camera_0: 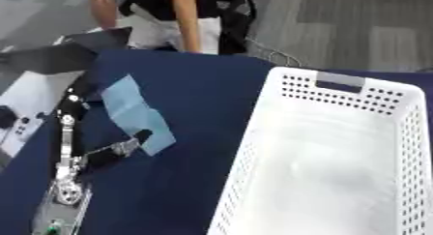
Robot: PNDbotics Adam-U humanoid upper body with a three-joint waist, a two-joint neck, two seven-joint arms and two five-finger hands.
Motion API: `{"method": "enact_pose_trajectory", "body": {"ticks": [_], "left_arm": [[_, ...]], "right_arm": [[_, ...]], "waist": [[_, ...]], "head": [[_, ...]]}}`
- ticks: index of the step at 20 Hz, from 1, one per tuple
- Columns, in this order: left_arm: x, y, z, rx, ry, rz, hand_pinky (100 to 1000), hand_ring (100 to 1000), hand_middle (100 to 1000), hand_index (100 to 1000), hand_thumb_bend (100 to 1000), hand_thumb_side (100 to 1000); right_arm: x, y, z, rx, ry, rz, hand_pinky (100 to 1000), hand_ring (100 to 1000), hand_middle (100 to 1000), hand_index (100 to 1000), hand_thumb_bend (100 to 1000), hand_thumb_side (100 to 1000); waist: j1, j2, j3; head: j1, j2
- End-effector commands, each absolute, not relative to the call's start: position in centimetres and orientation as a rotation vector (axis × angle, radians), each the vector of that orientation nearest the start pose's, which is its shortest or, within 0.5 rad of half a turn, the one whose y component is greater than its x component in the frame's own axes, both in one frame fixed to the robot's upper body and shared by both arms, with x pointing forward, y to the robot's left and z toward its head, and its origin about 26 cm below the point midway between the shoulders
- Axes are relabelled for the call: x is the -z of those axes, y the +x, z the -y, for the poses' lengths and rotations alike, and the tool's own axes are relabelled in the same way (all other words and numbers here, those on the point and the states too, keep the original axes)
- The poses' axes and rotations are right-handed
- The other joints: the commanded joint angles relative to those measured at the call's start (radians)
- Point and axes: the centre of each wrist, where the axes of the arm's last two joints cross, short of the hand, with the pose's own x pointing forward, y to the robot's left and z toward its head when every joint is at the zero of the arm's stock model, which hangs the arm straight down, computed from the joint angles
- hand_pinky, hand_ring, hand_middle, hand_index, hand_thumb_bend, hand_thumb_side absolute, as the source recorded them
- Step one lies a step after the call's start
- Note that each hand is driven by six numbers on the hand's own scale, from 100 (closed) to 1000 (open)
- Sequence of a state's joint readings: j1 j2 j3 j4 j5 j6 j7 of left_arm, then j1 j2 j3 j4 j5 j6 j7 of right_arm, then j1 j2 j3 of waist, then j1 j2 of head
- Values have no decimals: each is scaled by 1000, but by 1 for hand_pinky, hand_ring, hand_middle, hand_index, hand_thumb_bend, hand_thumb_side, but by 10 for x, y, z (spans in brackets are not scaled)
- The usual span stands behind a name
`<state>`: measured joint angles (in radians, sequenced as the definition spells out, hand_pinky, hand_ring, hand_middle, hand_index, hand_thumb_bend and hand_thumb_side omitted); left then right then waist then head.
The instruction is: Pick up objects on the table and place them in the box.
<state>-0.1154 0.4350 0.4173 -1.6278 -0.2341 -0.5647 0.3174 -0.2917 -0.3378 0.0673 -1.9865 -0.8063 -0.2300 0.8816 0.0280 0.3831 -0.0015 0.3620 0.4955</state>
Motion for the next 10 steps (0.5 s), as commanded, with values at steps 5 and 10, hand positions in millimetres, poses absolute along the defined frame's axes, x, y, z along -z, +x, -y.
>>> {"method": "enact_pose_trajectory", "body": {"ticks": [5, 10], "left_arm": [[-121, 284, -466, 231, 972, 2327, 614, 830, 883, 918, 790, 240], [-116, 288, -472, 260, 937, 2317, 604, 823, 878, 915, 769, 278]], "right_arm": [[-200, 299, 247, 1266, -1497, -2857, 876, 746, 741, 1000, 100, 747], [-201, 300, 247, 1260, -1503, -2852, 874, 746, 740, 1000, 100, 748]], "waist": [[3, -23, -7], [3, -23, -11]], "head": [[23, 11], [31, 17]]}}
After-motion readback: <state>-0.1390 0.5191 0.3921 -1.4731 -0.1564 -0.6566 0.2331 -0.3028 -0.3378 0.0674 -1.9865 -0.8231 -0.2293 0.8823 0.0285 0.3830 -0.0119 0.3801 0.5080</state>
